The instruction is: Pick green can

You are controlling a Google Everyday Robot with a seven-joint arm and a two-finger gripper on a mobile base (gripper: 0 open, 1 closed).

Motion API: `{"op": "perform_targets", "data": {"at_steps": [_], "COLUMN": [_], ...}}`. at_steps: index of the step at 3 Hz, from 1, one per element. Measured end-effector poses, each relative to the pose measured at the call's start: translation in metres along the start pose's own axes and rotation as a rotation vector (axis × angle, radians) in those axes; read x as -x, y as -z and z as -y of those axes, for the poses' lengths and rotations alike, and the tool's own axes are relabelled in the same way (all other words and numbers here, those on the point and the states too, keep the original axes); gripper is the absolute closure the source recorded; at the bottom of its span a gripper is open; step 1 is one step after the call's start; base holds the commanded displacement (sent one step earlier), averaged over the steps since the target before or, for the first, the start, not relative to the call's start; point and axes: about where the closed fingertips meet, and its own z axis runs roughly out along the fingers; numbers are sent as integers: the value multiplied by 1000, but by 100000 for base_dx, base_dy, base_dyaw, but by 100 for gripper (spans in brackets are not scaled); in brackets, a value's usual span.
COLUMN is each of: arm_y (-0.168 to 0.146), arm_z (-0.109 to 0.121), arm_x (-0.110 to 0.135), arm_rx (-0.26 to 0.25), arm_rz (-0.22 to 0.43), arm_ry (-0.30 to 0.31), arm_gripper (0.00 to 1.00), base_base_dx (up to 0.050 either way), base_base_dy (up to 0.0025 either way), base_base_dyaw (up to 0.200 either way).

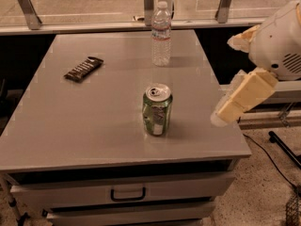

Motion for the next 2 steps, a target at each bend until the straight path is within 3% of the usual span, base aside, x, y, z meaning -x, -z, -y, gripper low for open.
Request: {"op": "perform_targets", "data": {"at_steps": [2], "arm_y": [-43], "arm_z": [-6], "arm_x": [27], "arm_rx": [73], "arm_rz": [158], "arm_ry": [-6], "arm_gripper": [0], "base_base_dx": [0], "base_base_dy": [0], "base_base_dyaw": [0]}}
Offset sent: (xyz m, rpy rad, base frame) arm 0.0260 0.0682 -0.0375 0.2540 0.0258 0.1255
